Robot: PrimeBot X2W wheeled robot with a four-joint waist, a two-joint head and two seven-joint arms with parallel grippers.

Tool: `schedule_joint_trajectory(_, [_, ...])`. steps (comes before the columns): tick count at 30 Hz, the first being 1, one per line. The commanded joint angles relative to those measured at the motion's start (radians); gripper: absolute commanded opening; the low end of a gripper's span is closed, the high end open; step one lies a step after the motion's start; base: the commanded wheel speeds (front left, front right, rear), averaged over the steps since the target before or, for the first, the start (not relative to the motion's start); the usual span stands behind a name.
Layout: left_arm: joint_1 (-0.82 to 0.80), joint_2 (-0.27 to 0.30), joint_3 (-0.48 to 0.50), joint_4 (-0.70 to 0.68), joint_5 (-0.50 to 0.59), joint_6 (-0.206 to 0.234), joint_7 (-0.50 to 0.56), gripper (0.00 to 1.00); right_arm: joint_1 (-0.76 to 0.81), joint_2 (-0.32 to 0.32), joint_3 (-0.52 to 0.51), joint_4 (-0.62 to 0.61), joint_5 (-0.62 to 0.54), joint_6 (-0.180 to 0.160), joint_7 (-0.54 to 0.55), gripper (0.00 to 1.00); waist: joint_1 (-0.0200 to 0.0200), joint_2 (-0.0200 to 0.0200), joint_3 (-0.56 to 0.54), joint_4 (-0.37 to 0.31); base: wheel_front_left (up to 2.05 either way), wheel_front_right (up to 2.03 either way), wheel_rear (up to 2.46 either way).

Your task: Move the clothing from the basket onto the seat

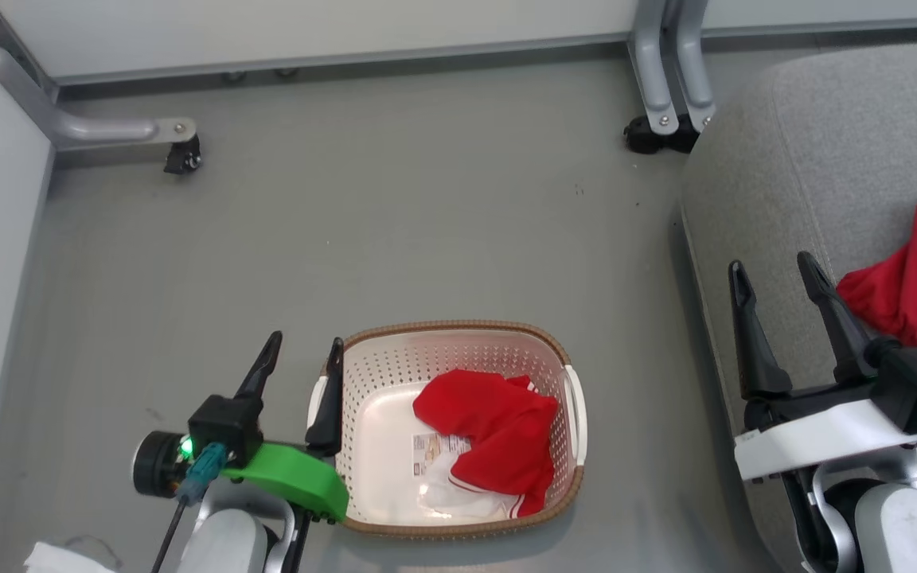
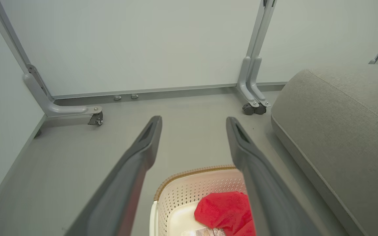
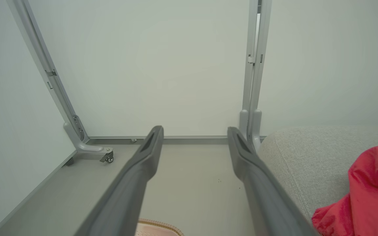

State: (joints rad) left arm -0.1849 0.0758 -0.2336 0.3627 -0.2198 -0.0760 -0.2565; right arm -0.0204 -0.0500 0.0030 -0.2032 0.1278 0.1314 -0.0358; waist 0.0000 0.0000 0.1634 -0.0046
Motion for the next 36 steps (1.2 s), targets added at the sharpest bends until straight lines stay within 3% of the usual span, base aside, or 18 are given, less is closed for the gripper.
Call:
schedule_joint_trajectory(1, [-0.044, -0.005, -0.02, 0.019, -0.003, -0.009, 0.002, 1.0, -0.024, -0.001, -0.002, -0.013, -0.006, -0.001, -0.001, 1.0, 0.0, 0.0, 0.101, -0.035, 0.0, 0.0, 0.0])
schedule_joint_trajectory(12, [-0.277, -0.022, -0.224, 0.211, -0.025, -0.046, 0.019, 1.0, -0.153, -0.001, 0.014, -0.052, 0.013, -0.001, -0.042, 1.0, 0.0, 0.0, 0.346, -0.113, 0.0, 0.0, 0.0])
schedule_joint_trajectory(27, [-0.525, -0.021, -0.508, 0.479, -0.093, -0.055, 0.084, 1.0, -0.275, 0.0, 0.048, -0.024, 0.071, -0.001, -0.154, 1.0, 0.0, 0.0, 0.611, -0.237, 0.0, 0.0, 0.0])
schedule_joint_trajectory(36, [-0.654, 0.036, -0.616, 0.615, -0.179, -0.056, 0.138, 1.0, -0.312, 0.0, 0.079, 0.0, 0.096, -0.001, -0.196, 1.0, 0.0, 0.0, 0.722, -0.285, 0.0, 0.0, 0.0])
